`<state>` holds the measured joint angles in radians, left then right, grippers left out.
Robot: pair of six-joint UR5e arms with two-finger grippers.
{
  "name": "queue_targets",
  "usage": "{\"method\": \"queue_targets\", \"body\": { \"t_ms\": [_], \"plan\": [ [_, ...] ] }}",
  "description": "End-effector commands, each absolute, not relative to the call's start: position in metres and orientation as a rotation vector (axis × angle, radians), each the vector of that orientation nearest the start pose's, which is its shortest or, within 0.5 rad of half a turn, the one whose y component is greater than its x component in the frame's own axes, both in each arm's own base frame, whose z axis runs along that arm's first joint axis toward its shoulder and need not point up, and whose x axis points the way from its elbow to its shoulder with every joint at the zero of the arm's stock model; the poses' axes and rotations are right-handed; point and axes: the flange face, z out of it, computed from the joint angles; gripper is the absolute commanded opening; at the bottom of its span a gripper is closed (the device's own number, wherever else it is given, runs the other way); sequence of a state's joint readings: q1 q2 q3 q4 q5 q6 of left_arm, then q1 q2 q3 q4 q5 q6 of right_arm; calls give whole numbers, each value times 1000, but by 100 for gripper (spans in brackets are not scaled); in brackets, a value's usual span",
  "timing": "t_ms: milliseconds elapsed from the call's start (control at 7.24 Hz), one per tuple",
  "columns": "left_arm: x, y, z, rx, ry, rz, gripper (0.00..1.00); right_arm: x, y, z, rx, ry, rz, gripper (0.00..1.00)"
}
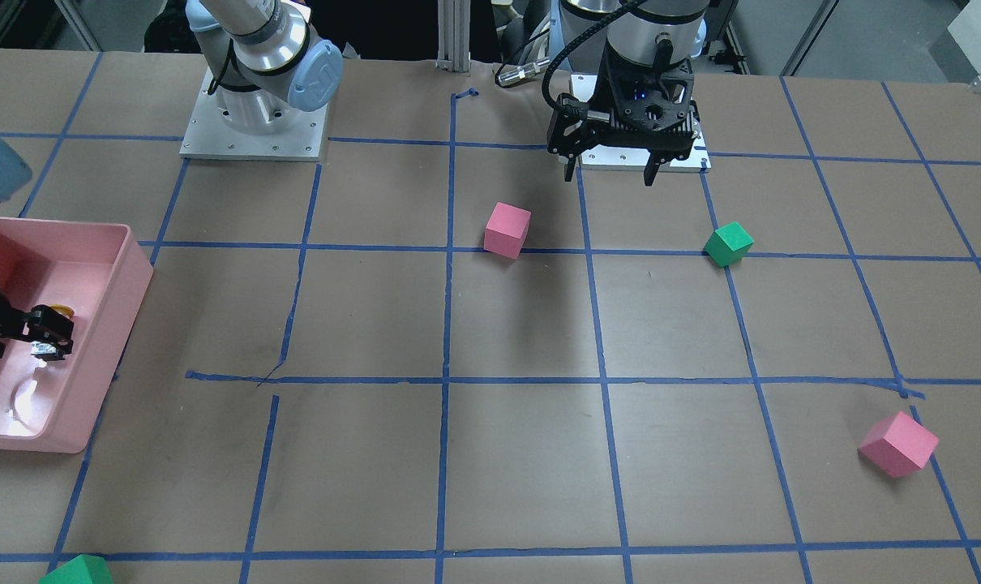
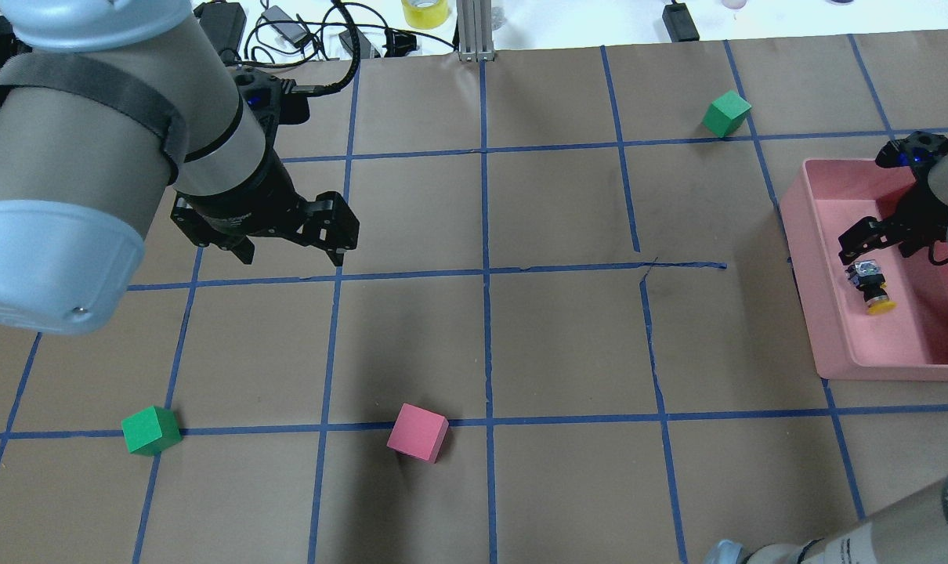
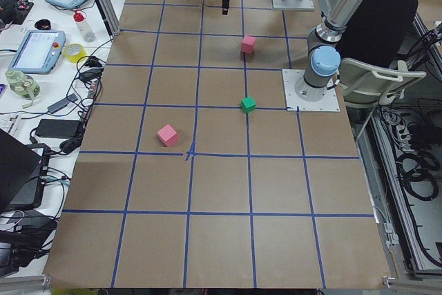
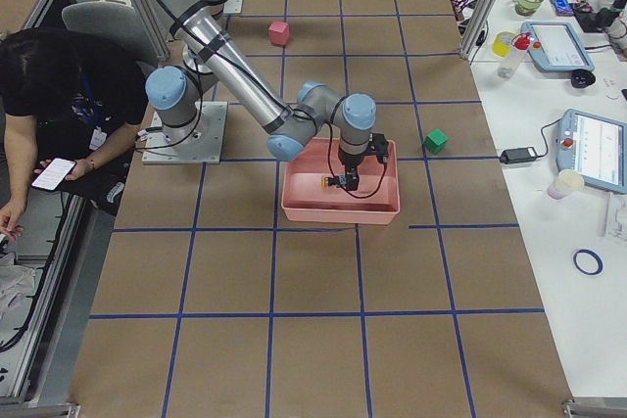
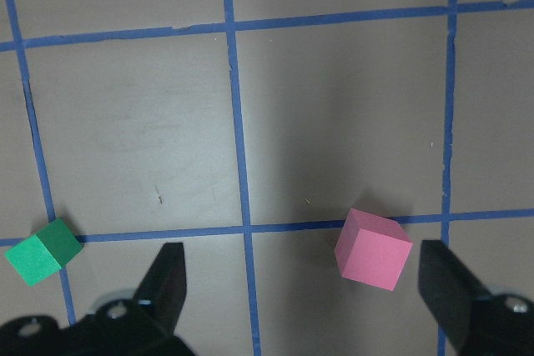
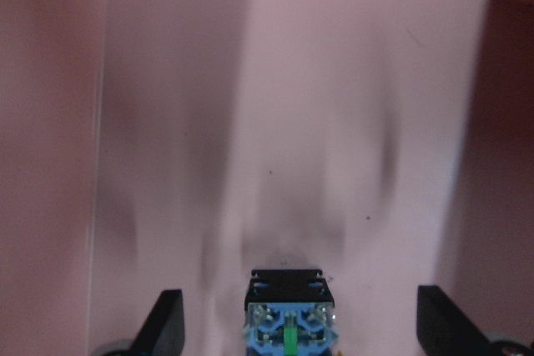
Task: Align button upright
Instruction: 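Lower the right gripper into the tray and grasp the button switch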
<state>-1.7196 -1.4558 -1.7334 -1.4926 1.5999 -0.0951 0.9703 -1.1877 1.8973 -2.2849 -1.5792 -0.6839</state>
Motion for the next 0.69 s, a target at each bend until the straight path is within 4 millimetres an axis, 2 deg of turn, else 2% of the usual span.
{"method": "queue_targets", "body": {
  "t_ms": [0, 138, 276, 553],
  "plan": [
    [-195, -421, 470, 83, 3115, -53, 100, -206, -534, 193, -132, 3137, 19, 77],
    [-195, -421, 470, 83, 3115, -53, 100, -206, -533, 193, -133, 3144, 33, 32],
    [-195, -421, 470, 85, 3115, -53, 100, -204, -530, 193, -118, 3119, 84, 1],
    [-195, -422, 470, 85, 3114, -58, 100, -203, -534, 238, -99, 3144, 24, 0]
  ]
}}
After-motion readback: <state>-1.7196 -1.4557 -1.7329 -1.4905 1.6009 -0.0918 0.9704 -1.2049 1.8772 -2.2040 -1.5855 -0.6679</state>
